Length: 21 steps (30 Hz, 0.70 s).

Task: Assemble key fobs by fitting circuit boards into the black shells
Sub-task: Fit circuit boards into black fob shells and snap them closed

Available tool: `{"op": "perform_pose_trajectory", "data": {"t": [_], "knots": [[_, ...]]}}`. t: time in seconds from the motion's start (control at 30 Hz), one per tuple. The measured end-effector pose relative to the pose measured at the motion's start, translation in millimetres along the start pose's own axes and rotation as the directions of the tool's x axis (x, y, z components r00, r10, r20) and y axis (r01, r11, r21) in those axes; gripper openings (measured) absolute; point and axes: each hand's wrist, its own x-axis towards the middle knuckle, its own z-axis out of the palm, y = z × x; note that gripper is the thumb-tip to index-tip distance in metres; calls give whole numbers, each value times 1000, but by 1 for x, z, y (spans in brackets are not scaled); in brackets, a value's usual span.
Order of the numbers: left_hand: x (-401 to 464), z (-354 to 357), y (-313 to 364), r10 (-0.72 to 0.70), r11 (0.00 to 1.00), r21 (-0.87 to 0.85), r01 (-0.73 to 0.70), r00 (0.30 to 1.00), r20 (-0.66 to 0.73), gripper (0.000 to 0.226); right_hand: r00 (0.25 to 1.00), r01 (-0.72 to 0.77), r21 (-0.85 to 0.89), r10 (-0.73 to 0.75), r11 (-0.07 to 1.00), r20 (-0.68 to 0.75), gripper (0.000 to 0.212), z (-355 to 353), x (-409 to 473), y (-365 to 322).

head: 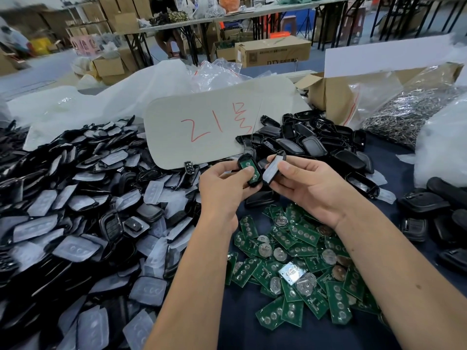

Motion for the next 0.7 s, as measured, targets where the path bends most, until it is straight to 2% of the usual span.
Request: {"op": "perform_pose_trajectory", "data": {"t": [0.27, 0.37, 0.43, 0.53, 0.6, 0.7], "knots": [[-1, 0, -2, 49, 998, 46, -49, 999, -17, 16, 999, 20, -44, -22, 999, -46, 40, 1, 1, 1], [-2, 2, -4, 133, 975, 183, -126, 991, -31, 16, 993, 18, -73, -26, 997, -113, 52, 2, 2, 3], [-4, 3, -7, 215, 924, 327, -198, 976, -19, 16, 987, 18, -104, -35, 994, -160, 54, 2, 3, 4], [-9, 6, -9, 345, 823, 477, -309, 939, 14, 18, 977, 30, -146, -60, 989, -205, 48, 2, 3, 6], [-11, 9, -9, 405, 751, 542, -378, 911, 74, 14, 971, 43, -179, -83, 983, -225, 42, 2, 3, 7], [-13, 13, -9, 420, 691, 580, -432, 893, 164, 8, 963, 61, -208, -112, 976, -247, 31, 2, 2, 8]]}}
